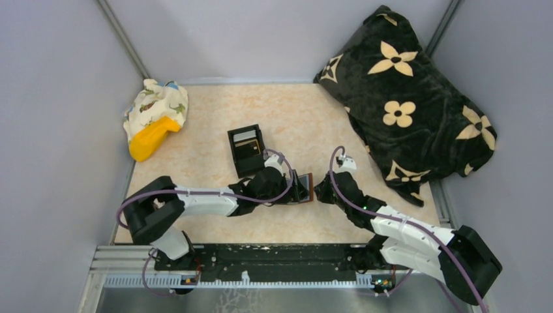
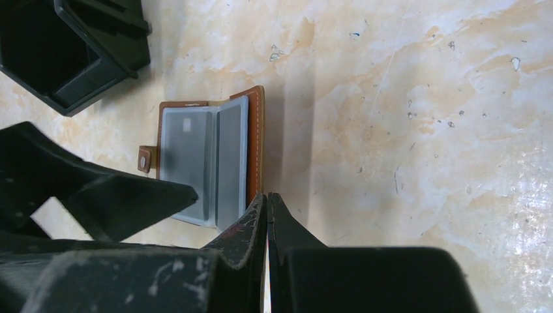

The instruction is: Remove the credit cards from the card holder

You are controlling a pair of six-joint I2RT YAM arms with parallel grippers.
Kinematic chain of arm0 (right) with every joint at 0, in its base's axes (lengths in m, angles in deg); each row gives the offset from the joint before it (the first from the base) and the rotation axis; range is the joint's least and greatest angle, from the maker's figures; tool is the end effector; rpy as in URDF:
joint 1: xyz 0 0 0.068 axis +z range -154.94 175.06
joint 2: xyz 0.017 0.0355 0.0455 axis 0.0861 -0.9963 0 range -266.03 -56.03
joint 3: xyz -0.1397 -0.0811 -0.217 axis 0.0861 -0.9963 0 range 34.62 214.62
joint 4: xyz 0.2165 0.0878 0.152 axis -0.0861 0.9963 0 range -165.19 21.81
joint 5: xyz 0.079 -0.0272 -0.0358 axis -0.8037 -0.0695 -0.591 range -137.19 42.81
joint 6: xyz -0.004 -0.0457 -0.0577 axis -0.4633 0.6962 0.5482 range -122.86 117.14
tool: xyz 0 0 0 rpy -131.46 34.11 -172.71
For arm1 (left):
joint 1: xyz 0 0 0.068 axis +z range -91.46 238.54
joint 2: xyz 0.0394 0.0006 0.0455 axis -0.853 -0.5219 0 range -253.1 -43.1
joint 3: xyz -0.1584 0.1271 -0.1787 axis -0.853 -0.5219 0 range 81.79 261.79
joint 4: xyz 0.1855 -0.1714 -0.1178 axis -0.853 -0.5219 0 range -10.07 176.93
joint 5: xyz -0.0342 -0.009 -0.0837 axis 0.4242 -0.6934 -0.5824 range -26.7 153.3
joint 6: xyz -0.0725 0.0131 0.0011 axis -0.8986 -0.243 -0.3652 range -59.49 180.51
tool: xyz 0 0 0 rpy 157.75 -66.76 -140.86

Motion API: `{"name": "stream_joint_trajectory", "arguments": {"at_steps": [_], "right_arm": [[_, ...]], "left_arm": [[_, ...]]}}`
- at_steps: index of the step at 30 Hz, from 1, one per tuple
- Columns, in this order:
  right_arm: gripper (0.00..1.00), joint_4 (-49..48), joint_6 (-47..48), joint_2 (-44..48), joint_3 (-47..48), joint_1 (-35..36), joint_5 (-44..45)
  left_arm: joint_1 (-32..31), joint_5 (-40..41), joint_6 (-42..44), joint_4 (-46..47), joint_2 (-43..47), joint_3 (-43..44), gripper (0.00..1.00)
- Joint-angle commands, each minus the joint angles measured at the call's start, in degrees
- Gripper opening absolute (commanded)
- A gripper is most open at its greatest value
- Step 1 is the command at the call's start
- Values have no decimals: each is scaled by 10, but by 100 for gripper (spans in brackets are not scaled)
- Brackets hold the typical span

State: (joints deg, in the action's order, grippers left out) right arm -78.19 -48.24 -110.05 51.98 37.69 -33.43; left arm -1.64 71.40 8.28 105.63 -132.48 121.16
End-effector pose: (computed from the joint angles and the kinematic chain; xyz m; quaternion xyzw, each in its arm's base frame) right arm 0.1752 0.1415 0.1419 0.0775 0.8736 0.2497 0.4105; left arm 0.1805 -0.2974 0.1418 0.0258 0.8698 -0.3720 0.3231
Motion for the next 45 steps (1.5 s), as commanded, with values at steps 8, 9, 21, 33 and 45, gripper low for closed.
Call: {"name": "stream_joint_trajectory", "arguments": {"at_steps": [8,9,21,33,45], "right_arm": [[0,-3,6,17,16,3,2],[0,-1,5,20,14,3,3],[0,27,14,88,24,3,24],[0,2,35,48,51,-2,9],[0,12,29,66,35,-2,12]], "left_arm": [[-13,-91,-18,95,-101,77,86],[-14,-90,-16,87,-105,82,87],[-12,-76,-19,93,-112,52,87],[-12,-60,-1,161,-51,-20,85],[-12,-35,29,132,-16,-7,87]]}}
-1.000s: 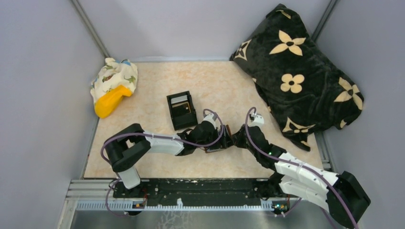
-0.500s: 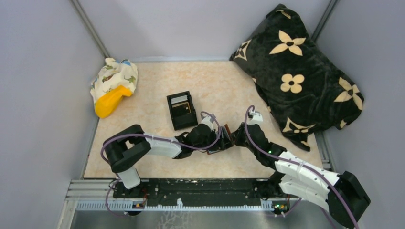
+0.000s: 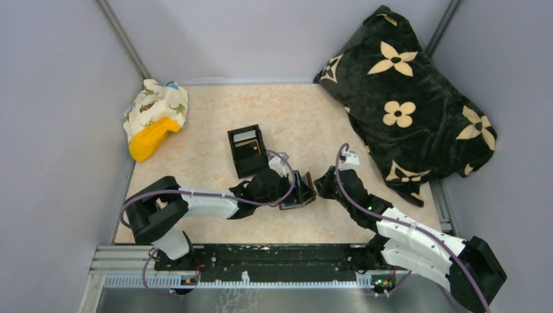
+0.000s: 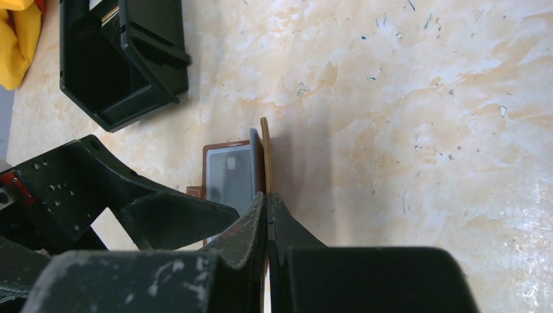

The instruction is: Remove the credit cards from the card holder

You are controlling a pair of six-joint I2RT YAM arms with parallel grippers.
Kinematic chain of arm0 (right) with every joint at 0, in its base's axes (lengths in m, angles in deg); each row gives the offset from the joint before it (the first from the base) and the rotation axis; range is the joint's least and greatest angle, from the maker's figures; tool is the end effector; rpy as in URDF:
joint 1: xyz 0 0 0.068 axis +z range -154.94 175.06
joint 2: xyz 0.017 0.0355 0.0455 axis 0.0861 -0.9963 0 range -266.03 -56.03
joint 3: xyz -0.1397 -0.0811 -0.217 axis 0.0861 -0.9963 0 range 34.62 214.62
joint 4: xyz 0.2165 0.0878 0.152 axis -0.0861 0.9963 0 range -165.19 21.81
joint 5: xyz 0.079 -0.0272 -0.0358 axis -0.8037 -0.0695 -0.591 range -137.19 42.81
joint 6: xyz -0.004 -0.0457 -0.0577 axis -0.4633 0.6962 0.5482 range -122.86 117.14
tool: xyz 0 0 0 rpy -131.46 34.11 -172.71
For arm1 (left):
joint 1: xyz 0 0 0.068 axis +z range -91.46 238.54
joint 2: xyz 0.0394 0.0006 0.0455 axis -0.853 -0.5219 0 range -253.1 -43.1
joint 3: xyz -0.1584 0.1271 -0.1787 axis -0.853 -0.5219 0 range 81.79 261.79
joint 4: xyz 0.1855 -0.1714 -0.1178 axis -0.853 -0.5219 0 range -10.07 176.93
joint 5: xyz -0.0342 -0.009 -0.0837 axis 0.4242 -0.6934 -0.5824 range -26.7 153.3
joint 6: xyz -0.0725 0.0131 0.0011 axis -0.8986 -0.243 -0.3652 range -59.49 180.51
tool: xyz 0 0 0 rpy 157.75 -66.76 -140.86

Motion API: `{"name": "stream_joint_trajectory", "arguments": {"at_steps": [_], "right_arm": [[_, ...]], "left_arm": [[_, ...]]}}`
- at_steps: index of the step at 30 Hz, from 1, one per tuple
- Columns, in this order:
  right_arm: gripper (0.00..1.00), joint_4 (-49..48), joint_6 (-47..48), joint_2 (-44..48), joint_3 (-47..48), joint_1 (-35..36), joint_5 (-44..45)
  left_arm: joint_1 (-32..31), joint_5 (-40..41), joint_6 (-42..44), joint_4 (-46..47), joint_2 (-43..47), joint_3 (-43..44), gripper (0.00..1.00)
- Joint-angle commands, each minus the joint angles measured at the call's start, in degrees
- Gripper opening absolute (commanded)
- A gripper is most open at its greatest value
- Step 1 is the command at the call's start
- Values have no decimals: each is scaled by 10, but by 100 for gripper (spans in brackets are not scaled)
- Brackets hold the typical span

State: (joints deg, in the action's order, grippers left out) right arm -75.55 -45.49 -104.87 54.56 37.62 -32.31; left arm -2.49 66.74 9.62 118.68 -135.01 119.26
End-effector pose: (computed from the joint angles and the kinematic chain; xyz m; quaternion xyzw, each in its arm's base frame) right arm 0.1761 0.1403 0.1719 0.0667 0.8523 0.2611 0.4484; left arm 0.1756 -0.3094 0.1434 0.0570 0.8302 -0.4451 0.3308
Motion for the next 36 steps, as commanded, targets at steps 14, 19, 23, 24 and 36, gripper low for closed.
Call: {"name": "stream_joint_trajectory", "arguments": {"at_steps": [14,19,23,24,36], "right_arm": [[0,-51,44,4,23,-1,-65],[0,-76,51,-17,25,-1,-96],[0,-72,66,-57,40,-1,-113],[0,-71,67,-68,42,-1,-115],[0,-75,26,-87,2,-2,-64]], "left_arm": [[-2,147,14,18,171,-90,87],[0,171,22,-4,185,-93,88],[0,152,10,2,172,-96,89],[0,147,7,4,167,-95,89],[0,96,-10,31,127,-88,89]]}}
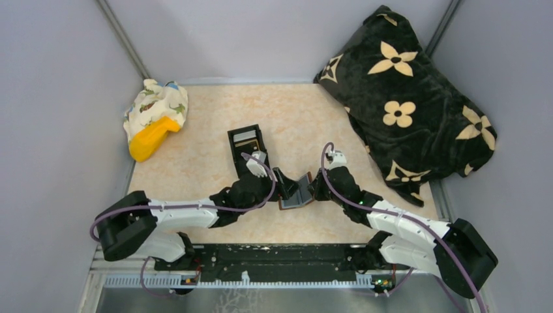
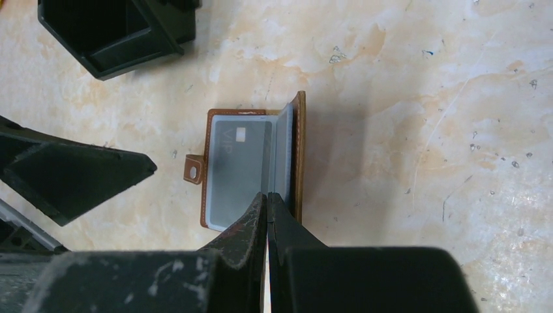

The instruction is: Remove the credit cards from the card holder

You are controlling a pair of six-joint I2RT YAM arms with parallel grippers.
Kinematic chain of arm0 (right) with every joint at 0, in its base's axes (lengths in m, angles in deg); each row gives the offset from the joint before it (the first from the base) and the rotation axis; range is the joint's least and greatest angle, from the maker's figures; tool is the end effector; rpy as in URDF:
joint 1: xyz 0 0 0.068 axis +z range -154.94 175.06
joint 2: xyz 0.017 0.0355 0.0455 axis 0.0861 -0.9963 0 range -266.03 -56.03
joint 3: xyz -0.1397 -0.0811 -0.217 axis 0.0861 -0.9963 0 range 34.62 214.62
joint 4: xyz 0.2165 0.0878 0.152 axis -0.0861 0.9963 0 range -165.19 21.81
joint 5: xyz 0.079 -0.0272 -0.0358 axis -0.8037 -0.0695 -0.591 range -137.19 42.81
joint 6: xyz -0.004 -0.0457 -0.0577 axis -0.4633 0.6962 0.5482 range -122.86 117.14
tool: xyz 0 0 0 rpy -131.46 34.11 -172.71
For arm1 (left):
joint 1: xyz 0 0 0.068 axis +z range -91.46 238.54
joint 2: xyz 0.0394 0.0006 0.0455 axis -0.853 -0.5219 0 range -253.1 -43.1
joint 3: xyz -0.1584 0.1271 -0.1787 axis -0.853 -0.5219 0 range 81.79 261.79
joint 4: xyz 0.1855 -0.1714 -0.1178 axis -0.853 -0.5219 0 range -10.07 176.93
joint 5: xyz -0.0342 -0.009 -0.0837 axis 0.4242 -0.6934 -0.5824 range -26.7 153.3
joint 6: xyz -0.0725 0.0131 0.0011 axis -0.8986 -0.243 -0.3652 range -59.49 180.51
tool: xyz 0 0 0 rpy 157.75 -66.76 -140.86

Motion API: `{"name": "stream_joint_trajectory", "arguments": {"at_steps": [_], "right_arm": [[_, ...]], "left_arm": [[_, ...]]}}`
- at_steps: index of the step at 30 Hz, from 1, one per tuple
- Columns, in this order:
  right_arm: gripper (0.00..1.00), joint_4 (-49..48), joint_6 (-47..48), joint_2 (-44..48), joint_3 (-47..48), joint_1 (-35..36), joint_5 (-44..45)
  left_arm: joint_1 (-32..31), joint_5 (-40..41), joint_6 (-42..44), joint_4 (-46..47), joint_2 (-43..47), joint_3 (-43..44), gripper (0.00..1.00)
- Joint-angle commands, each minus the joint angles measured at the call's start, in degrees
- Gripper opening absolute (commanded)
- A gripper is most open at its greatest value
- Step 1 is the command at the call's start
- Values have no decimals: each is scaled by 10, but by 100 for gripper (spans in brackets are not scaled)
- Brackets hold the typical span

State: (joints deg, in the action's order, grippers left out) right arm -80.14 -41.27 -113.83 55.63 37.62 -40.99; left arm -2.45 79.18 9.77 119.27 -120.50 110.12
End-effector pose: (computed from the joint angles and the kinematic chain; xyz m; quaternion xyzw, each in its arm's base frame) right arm 0.1829 0.1590 0.1539 -0.0053 0.8730 0.2792 0.3999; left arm 0.1643 -0.2615 0.1708 -0.0110 0.7989 -0.4270 0.4234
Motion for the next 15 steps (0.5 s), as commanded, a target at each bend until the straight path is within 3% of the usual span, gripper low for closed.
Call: {"name": "stream_joint_trajectory", "arguments": {"at_steps": [1,15], "right_arm": [[0,-30,-18,3,-12,-2,25],[0,-37,-36,8,-67,-5,52]], "left_arm": [[-1,-34,-14,31,-24,4,89],[-1,-82,-32,90,-106,32,89]]}}
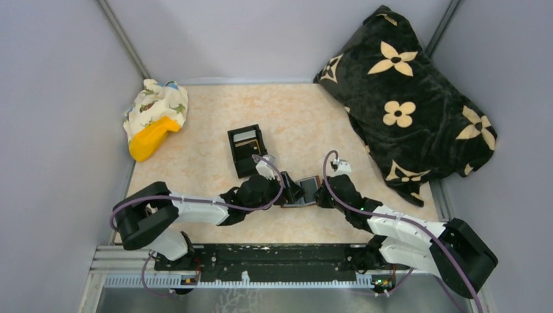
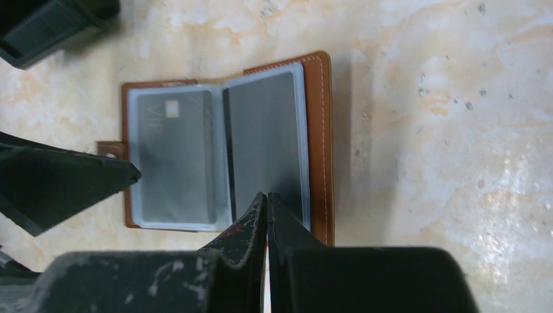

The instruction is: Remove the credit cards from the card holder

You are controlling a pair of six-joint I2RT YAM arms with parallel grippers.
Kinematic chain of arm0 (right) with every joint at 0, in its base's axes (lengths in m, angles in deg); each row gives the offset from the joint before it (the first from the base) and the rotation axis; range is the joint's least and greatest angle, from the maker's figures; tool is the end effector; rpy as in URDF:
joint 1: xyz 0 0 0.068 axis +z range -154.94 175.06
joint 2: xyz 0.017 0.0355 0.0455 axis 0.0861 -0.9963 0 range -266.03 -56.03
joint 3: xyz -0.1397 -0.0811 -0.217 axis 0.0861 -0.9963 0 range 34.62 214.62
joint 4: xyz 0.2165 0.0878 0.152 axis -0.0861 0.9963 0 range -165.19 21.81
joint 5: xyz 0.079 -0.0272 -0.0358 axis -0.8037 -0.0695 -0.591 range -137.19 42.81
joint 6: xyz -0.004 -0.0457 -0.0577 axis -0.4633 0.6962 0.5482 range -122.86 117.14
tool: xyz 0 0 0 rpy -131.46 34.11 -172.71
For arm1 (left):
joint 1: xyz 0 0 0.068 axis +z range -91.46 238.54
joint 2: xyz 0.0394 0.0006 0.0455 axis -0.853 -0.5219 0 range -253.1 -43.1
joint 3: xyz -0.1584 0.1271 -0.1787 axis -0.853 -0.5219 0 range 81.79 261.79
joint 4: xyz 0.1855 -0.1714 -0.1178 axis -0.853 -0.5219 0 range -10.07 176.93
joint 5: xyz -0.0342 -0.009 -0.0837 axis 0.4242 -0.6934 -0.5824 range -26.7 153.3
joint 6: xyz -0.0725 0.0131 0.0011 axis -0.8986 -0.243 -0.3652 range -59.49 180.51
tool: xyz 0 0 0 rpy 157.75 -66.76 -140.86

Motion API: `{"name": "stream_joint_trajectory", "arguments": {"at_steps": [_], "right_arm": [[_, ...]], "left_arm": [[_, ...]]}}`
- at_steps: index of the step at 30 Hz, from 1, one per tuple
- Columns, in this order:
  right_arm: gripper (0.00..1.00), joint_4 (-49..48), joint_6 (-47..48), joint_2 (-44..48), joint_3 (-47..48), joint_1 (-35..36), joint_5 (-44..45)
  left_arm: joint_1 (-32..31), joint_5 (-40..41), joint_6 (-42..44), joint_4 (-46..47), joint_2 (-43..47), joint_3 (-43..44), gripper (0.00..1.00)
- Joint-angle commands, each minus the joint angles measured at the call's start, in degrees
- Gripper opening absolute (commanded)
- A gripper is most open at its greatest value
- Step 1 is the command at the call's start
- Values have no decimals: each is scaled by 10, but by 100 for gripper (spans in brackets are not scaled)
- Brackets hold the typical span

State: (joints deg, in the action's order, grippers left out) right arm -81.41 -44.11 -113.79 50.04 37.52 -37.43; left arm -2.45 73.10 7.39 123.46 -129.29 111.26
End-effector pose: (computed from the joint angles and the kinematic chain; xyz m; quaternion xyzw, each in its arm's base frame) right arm 0.1725 0.1437 0.1223 0.0292 0.8886 0.2448 0.3869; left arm 0.1662 -0.2780 0.1409 0.0074 0.8185 -0.4404 0.3688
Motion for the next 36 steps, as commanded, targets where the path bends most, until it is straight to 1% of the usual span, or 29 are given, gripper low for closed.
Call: {"name": "stream_joint_trajectory", "arguments": {"at_steps": [1,8,13,19,29,32,36], "right_arm": [[0,-25,-9,7,-14,-4,16],[0,-32,-17,14,-33,-9,15],[0,-26,-22,49,-46,-22,6],[0,-32,-23,70,-63,-50,-18],[0,-59,-25,45,-76,-52,-29],[0,-63,-26,43,-78,-54,-31],[0,-73,-29,34,-79,-54,-39]], "left_arm": [[-1,-25,-9,53,-24,25,89],[1,-60,-19,81,-110,69,88],[2,-55,-38,77,-163,72,87],[2,-41,-34,44,-167,72,86],[2,-32,-27,23,-165,80,87],[2,-19,-17,10,-162,81,87],[2,-16,5,20,-180,90,87]]}}
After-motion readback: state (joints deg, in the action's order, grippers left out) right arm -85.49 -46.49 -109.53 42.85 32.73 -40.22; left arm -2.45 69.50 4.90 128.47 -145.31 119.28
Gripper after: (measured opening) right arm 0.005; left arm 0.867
